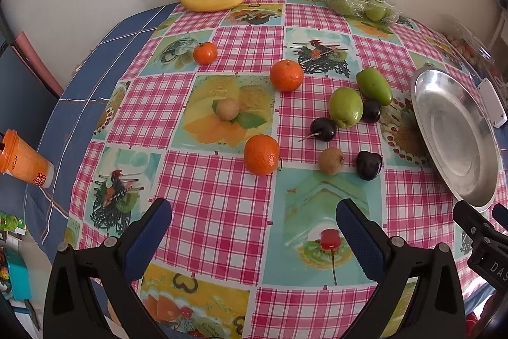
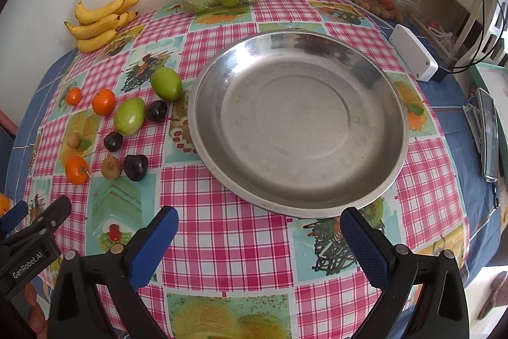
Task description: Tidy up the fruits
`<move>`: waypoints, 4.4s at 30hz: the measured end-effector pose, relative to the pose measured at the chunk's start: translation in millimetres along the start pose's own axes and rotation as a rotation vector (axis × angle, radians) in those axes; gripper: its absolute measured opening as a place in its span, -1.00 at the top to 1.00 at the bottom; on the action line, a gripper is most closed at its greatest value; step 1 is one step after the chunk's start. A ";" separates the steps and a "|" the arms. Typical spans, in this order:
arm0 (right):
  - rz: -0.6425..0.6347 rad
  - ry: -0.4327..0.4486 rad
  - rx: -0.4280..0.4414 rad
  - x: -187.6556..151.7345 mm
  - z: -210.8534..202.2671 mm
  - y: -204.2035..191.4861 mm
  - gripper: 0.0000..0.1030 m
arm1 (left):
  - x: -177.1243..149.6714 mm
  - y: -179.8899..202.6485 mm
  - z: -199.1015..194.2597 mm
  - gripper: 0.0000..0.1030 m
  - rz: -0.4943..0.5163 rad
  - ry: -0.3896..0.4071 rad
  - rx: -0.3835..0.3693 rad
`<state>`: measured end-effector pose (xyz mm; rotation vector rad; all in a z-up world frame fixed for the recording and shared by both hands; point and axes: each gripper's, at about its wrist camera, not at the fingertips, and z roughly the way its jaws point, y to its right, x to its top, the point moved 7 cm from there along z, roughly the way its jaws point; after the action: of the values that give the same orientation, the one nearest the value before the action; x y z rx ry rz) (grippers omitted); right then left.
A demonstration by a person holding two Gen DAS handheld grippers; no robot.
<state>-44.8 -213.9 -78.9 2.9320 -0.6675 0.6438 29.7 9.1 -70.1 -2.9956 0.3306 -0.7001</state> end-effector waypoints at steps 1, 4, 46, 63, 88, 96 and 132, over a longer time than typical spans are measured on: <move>0.000 0.000 0.000 -0.1 0.0 -0.1 -1.00 | 0.0 -0.2 0.3 -0.99 -0.001 -0.002 0.000; 0.001 0.001 0.000 0.0 0.0 -0.2 -1.00 | 0.1 -0.2 1.5 -0.99 -0.003 -0.009 0.002; 0.002 -0.002 0.002 -0.3 0.6 0.0 -1.00 | -0.7 -4.4 5.3 -0.99 -0.019 -0.030 0.008; 0.002 -0.002 0.003 0.2 0.4 0.4 -1.00 | -3.2 -6.0 7.0 -0.99 -0.021 -0.033 0.006; -0.134 0.034 0.216 18.7 0.6 -89.9 -0.83 | 39.5 -32.8 7.8 -1.00 -0.135 0.022 -0.115; -0.154 -0.015 0.237 25.0 21.7 -106.9 -0.33 | 45.7 -27.8 27.2 -1.00 -0.148 -0.047 -0.089; -0.159 -0.105 0.290 26.9 53.2 -127.7 0.52 | 40.0 -8.5 59.9 0.32 -0.136 -0.137 -0.203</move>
<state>52.3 -117.5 -112.7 3.2624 -0.3684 0.6211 92.9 8.6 -105.7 -3.2632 0.2035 -0.4941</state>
